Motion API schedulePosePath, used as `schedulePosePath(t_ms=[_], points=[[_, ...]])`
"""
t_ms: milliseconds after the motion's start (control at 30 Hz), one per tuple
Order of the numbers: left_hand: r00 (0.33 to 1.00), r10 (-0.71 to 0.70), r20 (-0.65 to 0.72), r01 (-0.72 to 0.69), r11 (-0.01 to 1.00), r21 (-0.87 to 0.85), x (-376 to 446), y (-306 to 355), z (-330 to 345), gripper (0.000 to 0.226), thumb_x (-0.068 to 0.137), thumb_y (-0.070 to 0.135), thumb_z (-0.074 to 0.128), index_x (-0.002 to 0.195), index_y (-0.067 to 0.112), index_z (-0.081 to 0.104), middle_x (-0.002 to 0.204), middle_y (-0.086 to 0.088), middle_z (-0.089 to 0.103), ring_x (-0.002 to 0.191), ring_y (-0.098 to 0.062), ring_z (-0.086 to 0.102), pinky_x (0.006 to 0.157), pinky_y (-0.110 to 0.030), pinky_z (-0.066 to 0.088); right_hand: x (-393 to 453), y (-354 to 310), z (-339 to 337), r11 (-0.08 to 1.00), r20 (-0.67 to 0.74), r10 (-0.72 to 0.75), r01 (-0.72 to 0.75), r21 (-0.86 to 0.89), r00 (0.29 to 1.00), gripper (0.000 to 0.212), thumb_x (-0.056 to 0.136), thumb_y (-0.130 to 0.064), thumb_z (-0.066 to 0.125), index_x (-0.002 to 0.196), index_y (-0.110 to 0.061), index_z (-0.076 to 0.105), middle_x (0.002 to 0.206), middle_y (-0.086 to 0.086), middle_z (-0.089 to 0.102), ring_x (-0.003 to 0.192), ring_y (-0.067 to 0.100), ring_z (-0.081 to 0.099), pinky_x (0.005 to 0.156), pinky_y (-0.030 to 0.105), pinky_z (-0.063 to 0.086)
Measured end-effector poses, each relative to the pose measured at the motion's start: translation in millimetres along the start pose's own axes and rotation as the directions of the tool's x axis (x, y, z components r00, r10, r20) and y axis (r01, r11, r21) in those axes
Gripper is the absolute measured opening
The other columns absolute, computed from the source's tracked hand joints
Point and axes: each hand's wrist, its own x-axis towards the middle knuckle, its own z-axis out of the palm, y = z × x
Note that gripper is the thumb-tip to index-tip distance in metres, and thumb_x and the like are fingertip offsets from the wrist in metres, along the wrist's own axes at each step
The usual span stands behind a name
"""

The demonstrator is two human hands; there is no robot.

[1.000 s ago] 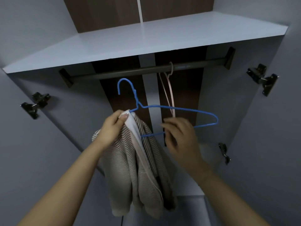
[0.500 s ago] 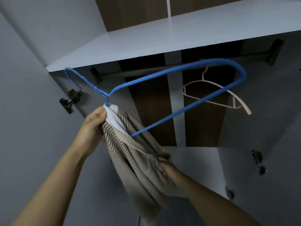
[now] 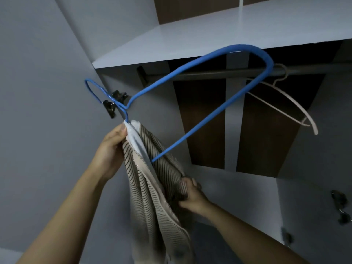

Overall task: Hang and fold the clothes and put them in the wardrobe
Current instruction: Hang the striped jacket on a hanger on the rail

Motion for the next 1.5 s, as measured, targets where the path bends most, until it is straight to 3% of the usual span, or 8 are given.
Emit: schedulePosePath(t_ms=[67,200,300,433,633,967,1233,1500], points=[[1.000,0.010,0.007,-0.010,0.999,-0.043,-4,4,-1,0.036,0.098,0.027,0.040,0.100,0.023,0.076,0.103,-0.003,0.073,0.094,-0.016,0.070,0.081,-0.026,0.056,5,-2,11,0.997,-0.037,0.027,-0.024,0.073,0.999,0.091,0.082,-0.017,0.070,0.152,-0.030,0.013,0.134,-0.010,0.021,0.127,0.015,0.029,0.108,0.039,0.039],[0.999,0.039,0.006,-0.039,0.998,-0.050,-12,15,-12,0.037,0.097,0.028,0.040,0.099,0.025,0.076,0.100,0.001,0.074,0.094,-0.014,0.070,0.080,-0.026,0.057,16,4,13,0.988,-0.108,0.001,-0.018,-0.153,0.994,0.013,0.098,-0.016,0.049,0.096,-0.015,0.062,0.095,0.003,0.063,0.092,0.021,0.060,0.082,0.030,0.048],[0.999,0.038,0.003,-0.038,0.996,0.082,-19,23,-27,0.037,0.100,0.028,0.037,0.099,0.023,0.074,0.099,-0.003,0.073,0.092,-0.018,0.070,0.078,-0.028,0.057,19,3,-14,1.000,-0.156,-0.018,0.019,0.009,0.988,0.030,0.102,-0.013,0.043,0.074,-0.021,0.048,0.074,-0.003,0.049,0.079,0.015,0.048,0.066,0.024,0.037],[1.000,0.020,0.021,-0.025,0.964,0.264,-22,27,-44,0.036,0.095,0.026,0.044,0.110,-0.002,0.062,0.100,-0.015,0.070,0.089,-0.025,0.067,0.077,-0.028,0.056,16,-2,-82,0.961,-0.236,0.063,0.005,0.275,0.970,0.024,0.103,-0.010,0.041,0.096,0.004,0.059,0.086,0.009,0.053,0.084,0.018,0.049,0.068,0.021,0.040],[0.983,-0.008,0.183,-0.078,0.885,0.459,-17,23,-18,0.023,0.086,0.026,0.056,0.097,0.019,0.076,0.093,0.001,0.076,0.085,-0.005,0.069,0.074,-0.012,0.051,-28,-31,-211,0.824,-0.347,0.172,0.058,0.563,0.922,0.024,0.101,-0.022,0.049,0.097,-0.011,0.070,0.088,0.003,0.074,0.085,0.015,0.069,0.069,0.023,0.054],[0.922,0.228,0.313,-0.387,0.508,0.770,18,-16,39,0.026,0.092,0.045,0.056,0.097,0.026,0.072,0.067,0.007,0.066,0.062,0.000,0.057,0.063,-0.029,0.043,-119,-104,-283,0.882,-0.413,0.183,0.037,0.470,0.892,0.024,0.098,-0.026,0.054,0.088,-0.012,0.071,0.075,0.005,0.074,0.065,0.013,0.071,0.055,0.021,0.056],[0.802,0.437,0.408,-0.585,0.434,0.685,23,11,89,0.017,0.095,0.046,0.053,0.091,0.035,0.066,0.072,0.025,0.062,0.071,0.005,0.058,0.067,-0.025,0.043,-157,-190,-285,0.886,-0.576,0.288,0.016,0.464,0.765,0.021,0.100,-0.025,0.051,0.088,-0.014,0.065,0.077,0.005,0.068,0.073,0.018,0.063,0.061,0.030,0.050],[0.728,0.628,0.277,-0.648,0.498,0.576,55,119,112,0.028,0.080,0.058,0.051,0.088,0.036,0.066,0.073,0.012,0.067,0.074,-0.006,0.061,0.068,-0.032,0.048,-199,-326,-305,0.896,-0.859,-0.023,0.392,0.209,0.511,0.028,0.100,-0.023,0.052,0.078,-0.013,0.064,0.055,-0.013,0.067,0.052,0.003,0.065,0.057,0.024,0.053]])
